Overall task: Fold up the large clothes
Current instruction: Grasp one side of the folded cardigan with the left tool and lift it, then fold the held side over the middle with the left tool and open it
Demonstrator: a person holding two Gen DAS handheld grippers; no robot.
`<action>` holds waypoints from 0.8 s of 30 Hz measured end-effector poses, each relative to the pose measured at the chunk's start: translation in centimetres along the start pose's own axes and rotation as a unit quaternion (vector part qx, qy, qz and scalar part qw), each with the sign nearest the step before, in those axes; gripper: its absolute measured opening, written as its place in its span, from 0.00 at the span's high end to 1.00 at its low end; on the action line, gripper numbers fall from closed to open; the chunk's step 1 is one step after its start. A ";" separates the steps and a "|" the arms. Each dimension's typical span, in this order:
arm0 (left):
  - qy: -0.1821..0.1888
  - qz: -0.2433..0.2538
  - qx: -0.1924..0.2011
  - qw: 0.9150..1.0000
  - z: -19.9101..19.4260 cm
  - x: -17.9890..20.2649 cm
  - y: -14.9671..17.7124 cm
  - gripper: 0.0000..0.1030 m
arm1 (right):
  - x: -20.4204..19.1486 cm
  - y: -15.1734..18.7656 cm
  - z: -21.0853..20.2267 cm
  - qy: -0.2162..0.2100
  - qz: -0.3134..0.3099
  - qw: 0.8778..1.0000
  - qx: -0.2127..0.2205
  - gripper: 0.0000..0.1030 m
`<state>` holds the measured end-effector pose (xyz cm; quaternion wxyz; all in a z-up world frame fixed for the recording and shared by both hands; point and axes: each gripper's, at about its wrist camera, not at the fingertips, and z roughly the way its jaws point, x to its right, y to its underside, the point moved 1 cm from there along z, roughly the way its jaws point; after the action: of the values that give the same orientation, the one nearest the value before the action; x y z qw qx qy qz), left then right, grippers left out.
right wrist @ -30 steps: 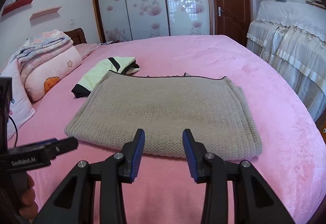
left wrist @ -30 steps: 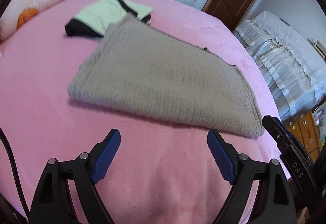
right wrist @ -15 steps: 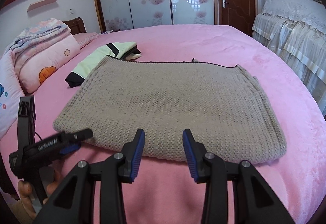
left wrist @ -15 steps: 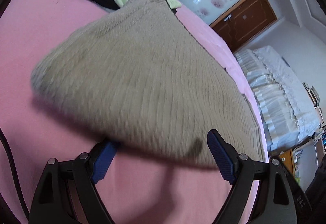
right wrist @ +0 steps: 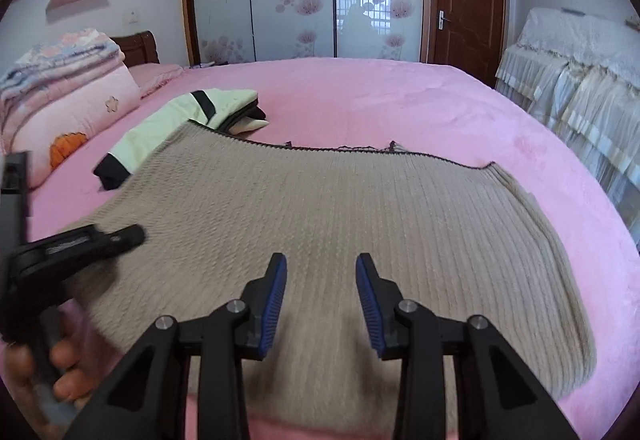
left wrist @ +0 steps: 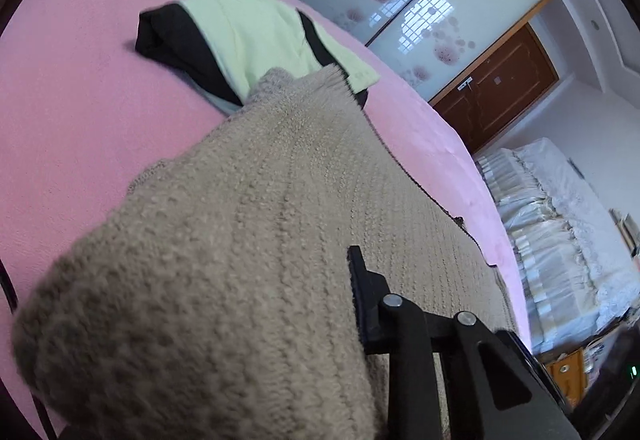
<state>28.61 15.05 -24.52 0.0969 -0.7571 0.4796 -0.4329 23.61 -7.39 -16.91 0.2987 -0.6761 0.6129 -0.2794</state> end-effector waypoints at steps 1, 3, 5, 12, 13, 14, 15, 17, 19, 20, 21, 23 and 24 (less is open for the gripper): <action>-0.008 0.017 0.011 1.000 -0.5 0.9 0.0 0.82 | -0.1 0.0 1.3 -0.001 0.000 1.000 -0.015 0.85; -0.012 0.048 0.032 0.998 -1.8 2.7 0.1 0.83 | -0.3 0.9 3.9 -0.011 0.003 0.998 -0.069 0.88; -0.002 0.081 0.047 0.996 -2.7 5.1 -0.1 0.83 | -0.9 2.3 5.4 -0.010 -0.017 0.996 -0.084 0.89; 0.011 0.187 0.070 0.980 -5.0 14.2 0.7 0.84 | 1.5 2.6 5.0 -0.079 0.042 0.992 -0.090 0.88; 0.012 0.200 0.071 0.977 -5.2 15.5 1.1 0.84 | 2.5 2.5 4.5 -0.103 0.063 0.988 -0.097 0.88; 0.016 0.216 0.073 0.974 -5.2 17.3 1.4 0.84 | 3.4 2.5 4.0 -0.124 0.081 0.984 -0.102 0.88; 0.021 0.226 0.073 0.971 -5.5 18.3 1.8 0.84 | 4.5 2.6 3.3 -0.140 0.102 0.979 -0.107 0.88; 0.034 0.245 0.067 0.967 -4.9 21.3 2.9 0.84 | 7.4 3.0 0.8 -0.135 0.134 0.977 -0.095 0.88; 0.044 0.263 0.052 0.963 -4.0 24.2 4.4 0.85 | 10.7 3.8 -1.9 -0.104 0.152 0.980 -0.075 0.88; 0.049 0.271 0.044 0.960 -3.4 25.5 5.3 0.85 | 12.4 4.4 -3.2 -0.083 0.160 0.981 -0.066 0.88; 0.053 0.277 0.034 0.959 -2.7 26.6 6.1 0.85 | 14.7 5.2 -4.6 -0.060 0.174 0.981 -0.059 0.88; 0.063 0.296 0.006 0.953 -0.5 28.8 8.7 0.85 | 17.8 6.5 -6.3 -0.033 0.196 0.978 -0.059 0.88; 0.065 0.304 -0.003 0.950 0.4 29.6 10.0 0.85 | 19.3 7.2 -7.0 -0.021 0.207 0.976 -0.061 0.88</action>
<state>27.36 -14.24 -13.76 0.1905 -0.5455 0.6938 -0.4298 15.43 -27.58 -17.46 0.3210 -0.5570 0.7493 -0.1592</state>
